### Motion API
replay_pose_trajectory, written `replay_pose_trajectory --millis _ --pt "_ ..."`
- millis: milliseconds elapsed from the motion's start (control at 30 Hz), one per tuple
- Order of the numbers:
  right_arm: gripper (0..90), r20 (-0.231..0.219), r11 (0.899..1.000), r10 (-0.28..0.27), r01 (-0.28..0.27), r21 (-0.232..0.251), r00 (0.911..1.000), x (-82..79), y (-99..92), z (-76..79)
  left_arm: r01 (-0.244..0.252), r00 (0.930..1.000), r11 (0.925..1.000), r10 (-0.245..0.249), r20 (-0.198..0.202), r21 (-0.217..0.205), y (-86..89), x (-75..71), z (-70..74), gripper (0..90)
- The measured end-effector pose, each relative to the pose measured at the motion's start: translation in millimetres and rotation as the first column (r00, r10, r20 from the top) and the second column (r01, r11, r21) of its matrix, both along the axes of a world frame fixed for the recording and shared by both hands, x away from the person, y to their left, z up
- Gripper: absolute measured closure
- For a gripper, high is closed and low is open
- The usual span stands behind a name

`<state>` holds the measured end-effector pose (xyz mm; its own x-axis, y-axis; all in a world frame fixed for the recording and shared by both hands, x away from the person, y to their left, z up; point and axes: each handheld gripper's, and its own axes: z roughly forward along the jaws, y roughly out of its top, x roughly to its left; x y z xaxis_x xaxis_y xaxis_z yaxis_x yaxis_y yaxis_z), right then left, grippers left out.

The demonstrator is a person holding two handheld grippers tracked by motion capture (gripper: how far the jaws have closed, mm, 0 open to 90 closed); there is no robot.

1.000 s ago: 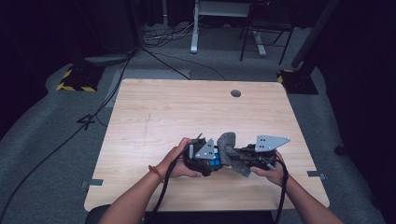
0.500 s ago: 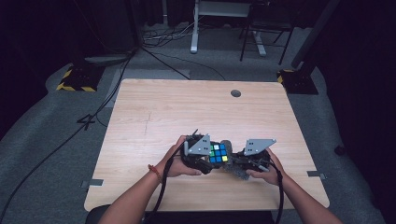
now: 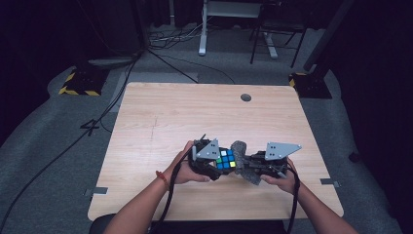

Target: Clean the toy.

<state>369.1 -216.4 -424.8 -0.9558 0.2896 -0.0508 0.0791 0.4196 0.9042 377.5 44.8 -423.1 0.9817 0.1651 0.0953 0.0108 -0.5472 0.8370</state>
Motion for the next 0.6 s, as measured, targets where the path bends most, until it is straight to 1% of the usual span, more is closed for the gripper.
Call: replay_pose_trajectory --millis 67,133,167,233,367,433,533,567,600 --pt "80.0 0.019 1.0 -0.001 0.001 0.002 0.9998 -1.8 1.0 1.3 0.003 1.0 0.9999 -0.003 -0.004 0.011 -0.6 0.7 -1.0 33.2" --pt "80.0 0.036 1.0 -0.002 0.003 -0.007 0.9993 -3.1 1.6 2.0 0.002 1.0 0.9997 -0.002 -0.001 0.025 -2.2 0.9 -2.0 33.2" --pt "80.0 0.04 1.0 0.0 0.0 -0.006 0.9992 -3.1 1.5 2.3 0.001 1.0 0.9997 -0.001 -0.006 0.025 -3.0 1.2 -2.6 33.2" --pt "80.1 0.033 1.0 0.0 0.0 0.008 0.9995 -3.0 0.4 2.5 0.001 0.9999 0.9995 -0.001 -0.016 0.032 -4.5 1.4 -3.6 33.1" --pt "80.1 0.047 1.0 0.01 -0.01 0.009 0.9989 -6.2 1.9 3.8 0.008 0.9999 0.9982 -0.007 -0.008 0.06 -8.8 -0.1 -5.6 33.2" --pt "80.1 0.042 1.0 0.016 -0.017 0.013 0.999 -5.5 2.9 4.4 0.004 0.9999 0.9979 -0.003 -0.013 0.065 -10.6 0.9 -7.1 33.3" --pt "80.1 0.041 1.0 0.018 -0.019 0.018 0.999 -4.7 4.5 5.6 0.009 0.9999 0.996 -0.008 -0.011 0.089 -13.2 1.7 -9.4 33.4" --pt "80.1 0.046 1.0 0.015 -0.016 0.014 0.9988 -5.1 5.5 6.1 0.007 1.0 0.9958 -0.007 -0.003 0.092 -13.7 1.0 -9.9 33.4" --pt "80.1 0.05 1.0 0.013 -0.013 0.005 0.9987 -6.1 6.4 6.8 0.007 1.0 0.9956 -0.007 -0.004 0.093 -13.3 0.6 -9.5 33.5"
